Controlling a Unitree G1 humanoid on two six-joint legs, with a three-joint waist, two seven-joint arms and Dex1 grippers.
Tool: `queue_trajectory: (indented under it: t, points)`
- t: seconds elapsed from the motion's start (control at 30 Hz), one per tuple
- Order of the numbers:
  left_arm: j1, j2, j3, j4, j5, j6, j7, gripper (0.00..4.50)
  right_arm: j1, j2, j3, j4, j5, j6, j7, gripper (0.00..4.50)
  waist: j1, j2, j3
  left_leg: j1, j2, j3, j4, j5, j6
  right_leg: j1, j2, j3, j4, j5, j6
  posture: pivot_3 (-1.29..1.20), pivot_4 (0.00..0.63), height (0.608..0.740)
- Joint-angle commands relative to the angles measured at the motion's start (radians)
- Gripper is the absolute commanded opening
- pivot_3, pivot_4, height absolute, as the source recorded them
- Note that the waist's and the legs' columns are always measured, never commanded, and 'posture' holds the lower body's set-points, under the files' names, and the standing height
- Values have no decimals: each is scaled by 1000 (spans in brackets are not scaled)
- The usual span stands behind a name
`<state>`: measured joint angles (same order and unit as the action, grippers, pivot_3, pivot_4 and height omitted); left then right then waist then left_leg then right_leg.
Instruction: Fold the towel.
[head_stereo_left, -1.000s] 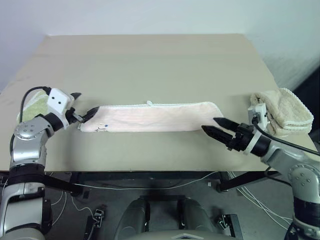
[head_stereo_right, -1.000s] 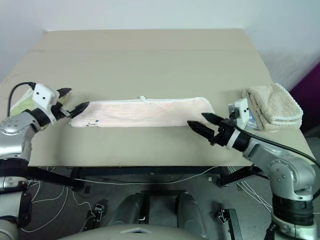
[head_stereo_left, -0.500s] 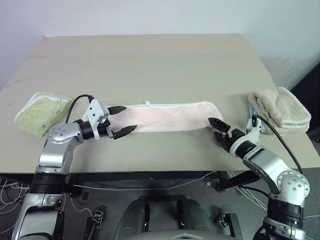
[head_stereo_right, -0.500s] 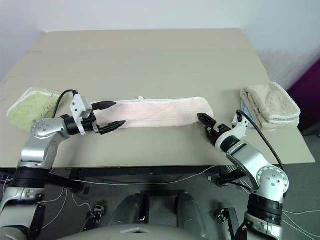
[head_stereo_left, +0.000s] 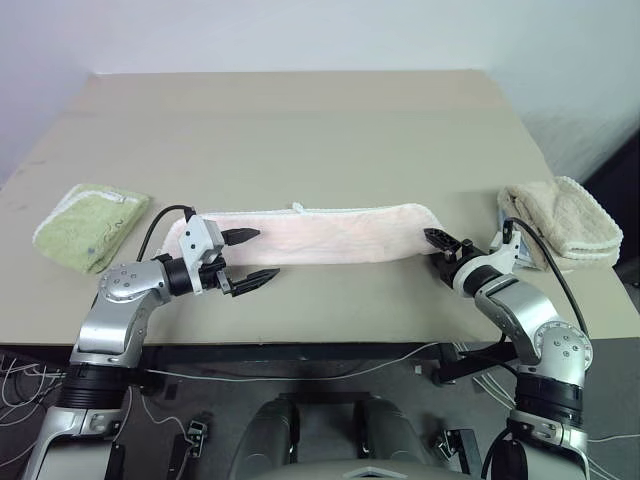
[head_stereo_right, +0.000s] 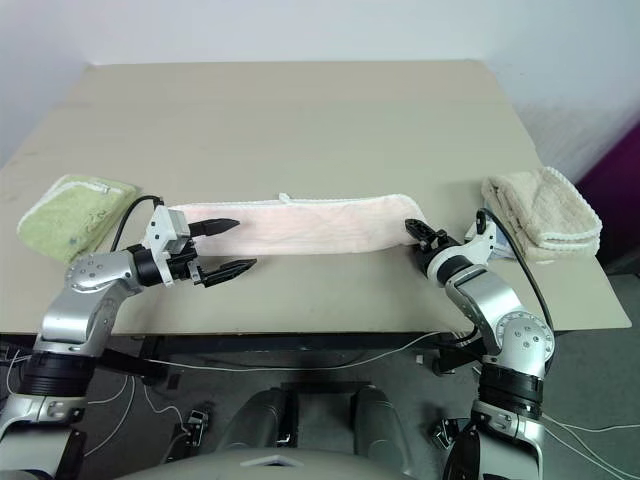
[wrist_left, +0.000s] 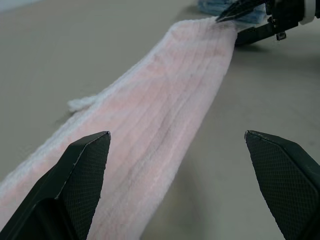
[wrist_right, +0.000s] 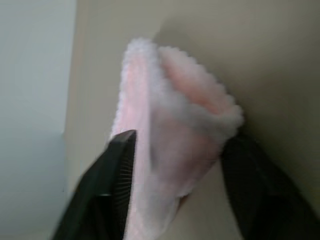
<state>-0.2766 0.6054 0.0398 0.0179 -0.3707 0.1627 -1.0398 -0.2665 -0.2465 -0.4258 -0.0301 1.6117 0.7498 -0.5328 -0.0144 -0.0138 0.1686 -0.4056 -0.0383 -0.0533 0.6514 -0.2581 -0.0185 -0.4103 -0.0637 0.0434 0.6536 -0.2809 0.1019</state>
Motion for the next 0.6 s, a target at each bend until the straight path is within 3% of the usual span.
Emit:
queue_trajectory:
  t: [0.03,0.17,0.43,0.6]
  points:
    - [2,2,16,-42,-13,-7,7,4500,-23,2,-18,-16,3,-28,-19,1374,0,0,0,0,0,0,0,0,0,0,0,0,0,0,0,0,150,740]
    - [-1,-1,14,-35,-11,-11,9,4500,-28,-4,-23,-24,-2,-46,-24,30,-2,0,0,0,0,0,-1,0,0,0,0,0,0,0,0,0,150,740]
    - [-14,-7,10,-10,-4,-22,10,4500,-35,-65,-62,-38,-30,-66,12,30,1,0,0,0,0,0,-1,0,0,0,0,0,-1,0,0,0,150,740]
    - [-16,-10,8,-1,2,-29,11,4500,-59,-179,-82,-36,-72,-45,90,30,1,1,1,-1,0,0,-1,0,0,0,0,0,-1,0,0,0,150,740]
